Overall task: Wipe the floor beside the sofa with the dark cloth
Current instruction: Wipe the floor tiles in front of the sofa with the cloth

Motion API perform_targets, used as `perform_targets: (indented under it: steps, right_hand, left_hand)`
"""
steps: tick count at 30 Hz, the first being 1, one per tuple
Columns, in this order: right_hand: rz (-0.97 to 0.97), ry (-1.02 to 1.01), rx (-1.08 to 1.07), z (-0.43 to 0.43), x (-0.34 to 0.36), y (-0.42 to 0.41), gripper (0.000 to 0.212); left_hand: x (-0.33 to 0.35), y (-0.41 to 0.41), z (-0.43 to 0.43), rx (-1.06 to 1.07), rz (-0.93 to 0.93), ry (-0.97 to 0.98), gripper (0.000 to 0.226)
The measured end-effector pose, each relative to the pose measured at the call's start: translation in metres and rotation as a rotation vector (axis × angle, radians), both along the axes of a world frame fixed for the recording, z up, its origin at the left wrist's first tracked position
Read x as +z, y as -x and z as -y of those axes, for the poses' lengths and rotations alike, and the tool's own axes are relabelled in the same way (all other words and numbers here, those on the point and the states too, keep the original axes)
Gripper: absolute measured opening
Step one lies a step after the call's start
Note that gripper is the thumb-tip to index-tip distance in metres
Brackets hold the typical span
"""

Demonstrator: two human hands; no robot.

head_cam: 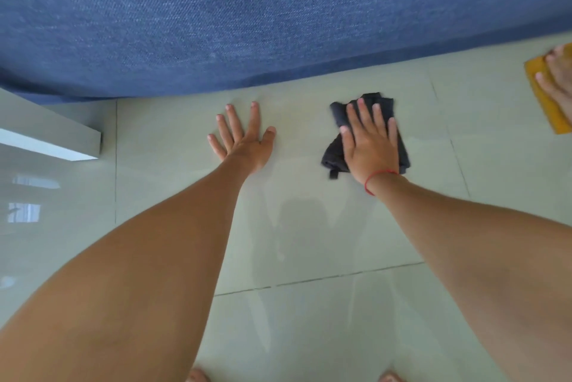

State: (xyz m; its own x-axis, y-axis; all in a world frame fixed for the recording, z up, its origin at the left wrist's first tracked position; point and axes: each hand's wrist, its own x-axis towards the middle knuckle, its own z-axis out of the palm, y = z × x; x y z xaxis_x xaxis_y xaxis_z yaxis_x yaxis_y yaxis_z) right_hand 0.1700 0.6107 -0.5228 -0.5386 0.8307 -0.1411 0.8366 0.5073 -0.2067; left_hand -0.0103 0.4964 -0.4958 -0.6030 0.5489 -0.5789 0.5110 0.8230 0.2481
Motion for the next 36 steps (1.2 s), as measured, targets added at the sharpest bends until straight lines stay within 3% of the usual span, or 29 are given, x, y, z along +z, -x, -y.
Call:
perform_targets:
  steps: [4,7,10,15,20,30,33,36]
  right_hand:
    - [-0.013,-0.008,-0.134,-0.013,-0.002,0.023,0.050]
    - [0.016,-0.017,-0.123,-0.009,-0.003,0.046,0.050]
    - [0.016,-0.002,-0.015,0.009,0.000,0.074,0.051]
    - [-0.042,0.006,0.233,0.073,0.000,0.105,0.050]
    - [-0.070,-0.024,0.366,0.092,-0.002,0.071,0.051]
    - [-0.004,-0.024,-0.078,0.059,-0.005,0.038,0.051]
    - [0.014,-0.001,-0.152,0.052,-0.002,0.062,0.051]
    - [0.046,0.019,-0.146,0.050,0.002,0.088,0.054]
  left_hand:
    - [-0.004,0.001,-0.002,0.001,0.009,-0.015,0.061]
    - [-0.009,0.001,0.007,0.027,-0.046,-0.152,0.059]
    - [-0.009,0.011,0.028,0.135,-0.177,-0.287,0.055]
    - [-0.016,0.035,0.059,0.169,-0.214,-0.131,0.056]
    - [-0.020,0.032,0.063,0.157,-0.216,-0.136,0.056]
    - [-0.018,0.037,0.065,0.156,-0.166,-0.154,0.057]
    - [-0.016,0.039,0.081,0.229,-0.290,-0.330,0.056]
    - [-0.022,0.046,0.110,0.267,-0.369,-0.267,0.057]
